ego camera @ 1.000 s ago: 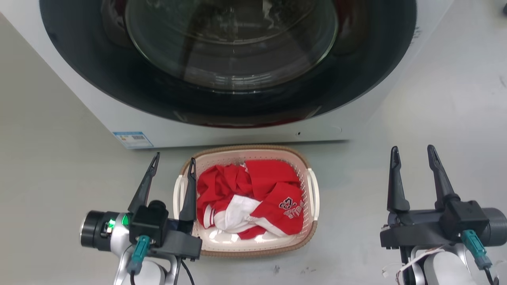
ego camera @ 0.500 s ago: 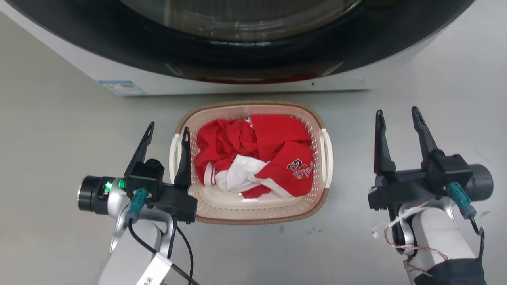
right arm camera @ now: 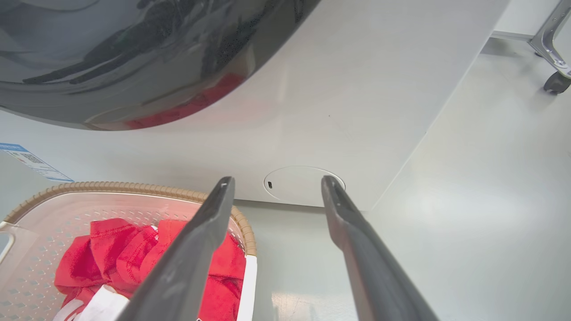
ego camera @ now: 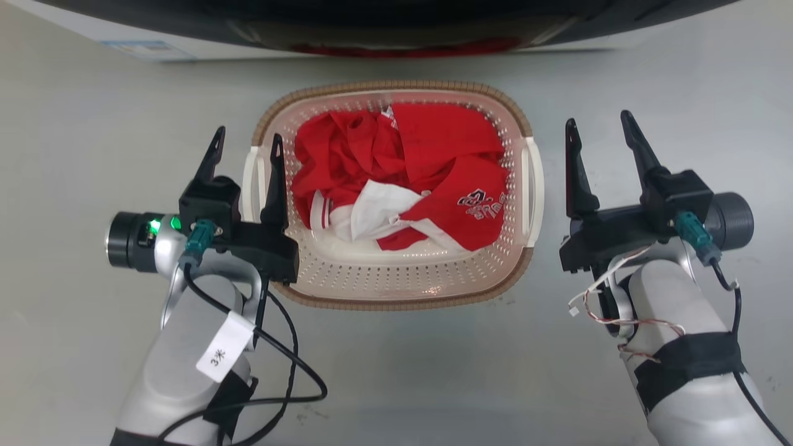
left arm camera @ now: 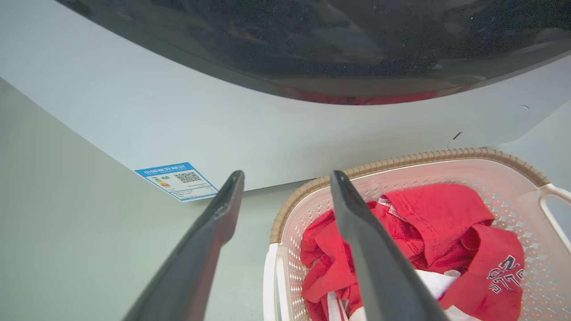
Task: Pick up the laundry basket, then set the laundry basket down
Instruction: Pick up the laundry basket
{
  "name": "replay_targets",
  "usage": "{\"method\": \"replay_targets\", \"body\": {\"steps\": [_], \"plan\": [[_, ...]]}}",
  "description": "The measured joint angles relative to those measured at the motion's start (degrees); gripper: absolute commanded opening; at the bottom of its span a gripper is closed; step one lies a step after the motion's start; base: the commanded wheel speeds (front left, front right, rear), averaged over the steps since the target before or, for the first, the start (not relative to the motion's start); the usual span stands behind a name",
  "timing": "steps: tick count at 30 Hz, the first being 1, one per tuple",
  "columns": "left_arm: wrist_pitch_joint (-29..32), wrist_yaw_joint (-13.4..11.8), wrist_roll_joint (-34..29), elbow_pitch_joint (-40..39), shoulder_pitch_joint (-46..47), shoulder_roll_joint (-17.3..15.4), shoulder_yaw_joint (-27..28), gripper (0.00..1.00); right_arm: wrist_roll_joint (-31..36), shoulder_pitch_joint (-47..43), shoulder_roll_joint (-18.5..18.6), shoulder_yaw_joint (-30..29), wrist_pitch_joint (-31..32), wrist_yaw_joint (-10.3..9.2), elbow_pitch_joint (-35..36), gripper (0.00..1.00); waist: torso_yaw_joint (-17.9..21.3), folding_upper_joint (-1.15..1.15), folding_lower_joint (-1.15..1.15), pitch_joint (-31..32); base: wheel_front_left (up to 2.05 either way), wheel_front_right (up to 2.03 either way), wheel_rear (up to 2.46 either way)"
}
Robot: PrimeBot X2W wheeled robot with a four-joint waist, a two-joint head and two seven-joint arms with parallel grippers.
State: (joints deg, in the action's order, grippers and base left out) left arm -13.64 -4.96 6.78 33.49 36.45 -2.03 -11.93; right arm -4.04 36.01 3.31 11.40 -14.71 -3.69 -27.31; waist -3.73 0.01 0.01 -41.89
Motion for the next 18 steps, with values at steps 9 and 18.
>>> {"method": "replay_targets", "body": {"steps": [9, 18], "plan": [[0.0, 0.0, 0.7, 5.5, 5.9, 0.2, -0.1, 1.00, -2.8, 7.9, 0.3, 4.4, 0.0, -0.42, -6.7, 1.00, 0.1, 0.00, 0.00, -7.5, 0.00, 0.00, 0.00], [-0.6, -0.1, 3.3, 11.1, 8.1, 0.3, -0.4, 1.00, -7.4, 12.1, 0.5, 10.3, 0.0, -1.44, -11.8, 1.00, -0.6, -0.01, -0.01, -12.4, 0.00, 0.00, 0.00]]}}
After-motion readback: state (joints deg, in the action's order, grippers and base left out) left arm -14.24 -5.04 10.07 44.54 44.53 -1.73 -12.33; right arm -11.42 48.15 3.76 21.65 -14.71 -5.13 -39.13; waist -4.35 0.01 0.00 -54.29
